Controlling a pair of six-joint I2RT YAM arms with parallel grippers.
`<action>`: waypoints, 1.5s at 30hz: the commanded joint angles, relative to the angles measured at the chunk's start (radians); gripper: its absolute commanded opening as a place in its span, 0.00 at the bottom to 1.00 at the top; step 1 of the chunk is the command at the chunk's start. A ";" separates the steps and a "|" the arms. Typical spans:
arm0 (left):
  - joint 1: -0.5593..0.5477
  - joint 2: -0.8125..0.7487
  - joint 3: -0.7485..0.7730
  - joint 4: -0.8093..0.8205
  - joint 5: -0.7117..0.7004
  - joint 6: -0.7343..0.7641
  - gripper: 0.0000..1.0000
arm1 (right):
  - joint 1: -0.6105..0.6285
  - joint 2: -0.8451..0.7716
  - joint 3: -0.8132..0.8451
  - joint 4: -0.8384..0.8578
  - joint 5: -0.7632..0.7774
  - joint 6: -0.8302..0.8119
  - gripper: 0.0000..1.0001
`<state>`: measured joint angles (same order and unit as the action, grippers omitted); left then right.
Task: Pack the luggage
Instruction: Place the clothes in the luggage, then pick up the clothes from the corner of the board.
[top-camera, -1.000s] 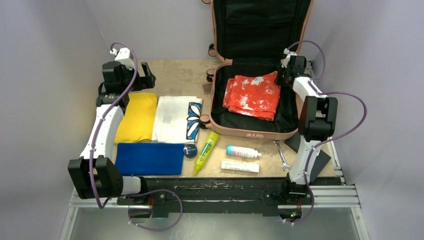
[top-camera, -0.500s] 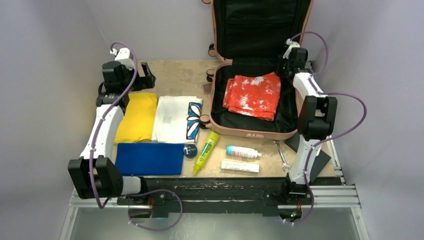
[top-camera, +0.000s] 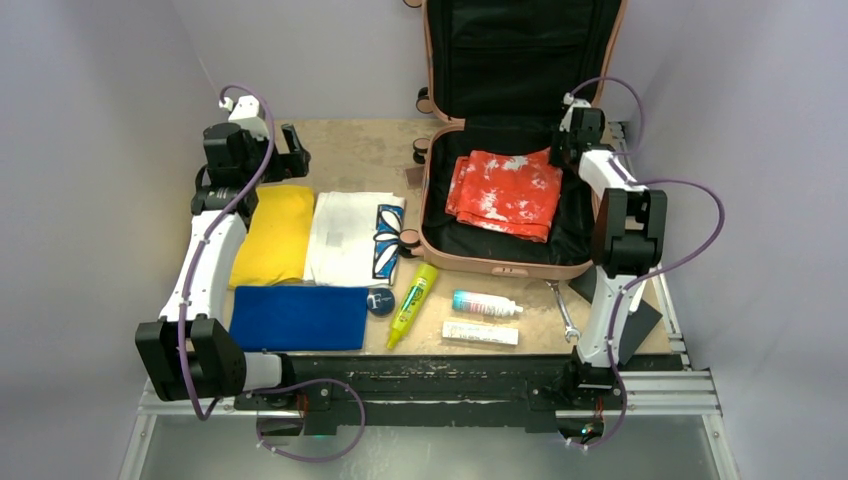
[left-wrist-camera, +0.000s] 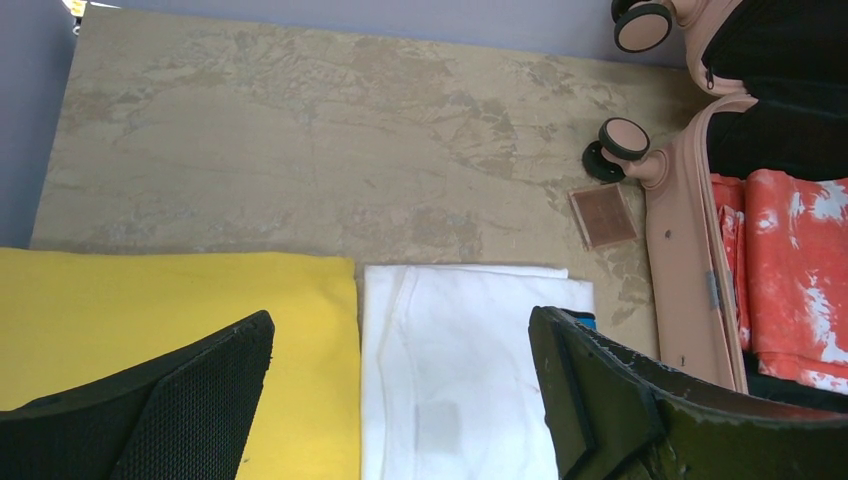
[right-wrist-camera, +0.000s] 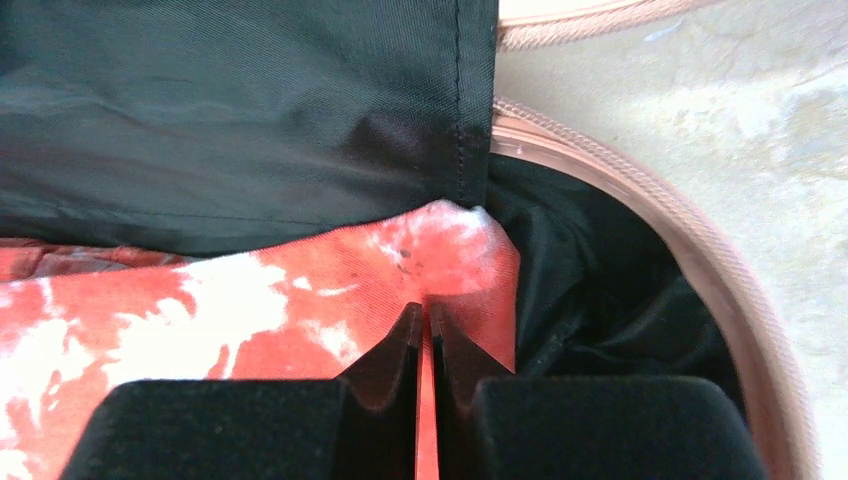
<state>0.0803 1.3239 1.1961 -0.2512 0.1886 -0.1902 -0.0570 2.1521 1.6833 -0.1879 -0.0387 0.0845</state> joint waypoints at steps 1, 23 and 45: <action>0.007 -0.042 -0.010 0.021 -0.009 0.014 0.98 | -0.006 -0.178 0.016 -0.027 -0.018 -0.070 0.10; 0.006 -0.004 -0.060 -0.099 -0.185 0.290 0.99 | 0.082 -0.449 -0.455 -0.206 -0.236 -0.396 0.15; -0.109 0.123 -0.282 -0.093 -0.296 0.520 0.98 | 0.147 -0.613 -0.166 -0.289 -0.327 -0.280 0.47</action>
<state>0.0288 1.4433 0.9485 -0.3656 -0.0586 0.2745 0.0486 1.5867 1.4319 -0.4866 -0.3065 -0.2523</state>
